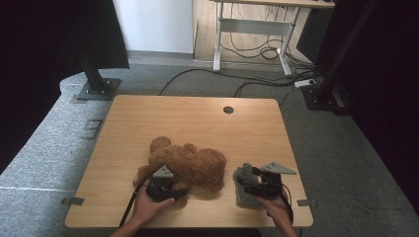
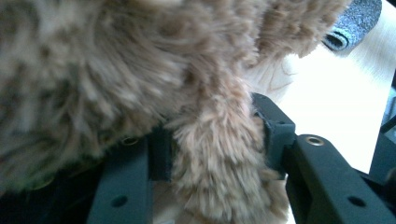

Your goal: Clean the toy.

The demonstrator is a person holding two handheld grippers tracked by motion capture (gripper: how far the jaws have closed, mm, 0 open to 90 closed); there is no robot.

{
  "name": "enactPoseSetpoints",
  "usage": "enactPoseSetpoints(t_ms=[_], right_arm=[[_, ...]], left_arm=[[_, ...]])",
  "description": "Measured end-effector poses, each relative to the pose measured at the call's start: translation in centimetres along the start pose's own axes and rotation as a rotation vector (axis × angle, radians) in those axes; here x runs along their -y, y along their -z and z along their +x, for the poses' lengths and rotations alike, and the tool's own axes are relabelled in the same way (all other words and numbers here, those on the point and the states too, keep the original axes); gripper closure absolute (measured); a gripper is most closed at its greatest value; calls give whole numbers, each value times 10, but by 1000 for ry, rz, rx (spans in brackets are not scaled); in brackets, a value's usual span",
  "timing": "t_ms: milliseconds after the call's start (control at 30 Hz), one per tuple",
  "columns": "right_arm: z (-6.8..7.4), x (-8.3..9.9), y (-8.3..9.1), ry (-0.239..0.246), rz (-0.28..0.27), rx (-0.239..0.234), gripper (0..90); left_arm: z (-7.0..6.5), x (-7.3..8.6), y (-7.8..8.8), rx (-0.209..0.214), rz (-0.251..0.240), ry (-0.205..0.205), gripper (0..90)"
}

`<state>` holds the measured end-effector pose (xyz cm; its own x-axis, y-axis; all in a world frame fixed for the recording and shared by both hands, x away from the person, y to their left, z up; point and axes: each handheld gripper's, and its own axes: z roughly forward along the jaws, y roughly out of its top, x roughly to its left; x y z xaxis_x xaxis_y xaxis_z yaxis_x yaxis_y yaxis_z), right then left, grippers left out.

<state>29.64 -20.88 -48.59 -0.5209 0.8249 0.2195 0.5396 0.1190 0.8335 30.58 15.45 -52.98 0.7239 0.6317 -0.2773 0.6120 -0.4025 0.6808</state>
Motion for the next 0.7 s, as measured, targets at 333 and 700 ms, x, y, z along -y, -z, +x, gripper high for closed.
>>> enactPoseSetpoints(t_ms=[333, 700], right_arm=[[53, -9, -55, 97, 55, -88, 185], [58, -9, -74, 99, 78, -70, 155]], left_arm=[[-2, 3, 23, 14, -61, -20, 413], [16, 1, 70, -62, -166, 11, 356]])
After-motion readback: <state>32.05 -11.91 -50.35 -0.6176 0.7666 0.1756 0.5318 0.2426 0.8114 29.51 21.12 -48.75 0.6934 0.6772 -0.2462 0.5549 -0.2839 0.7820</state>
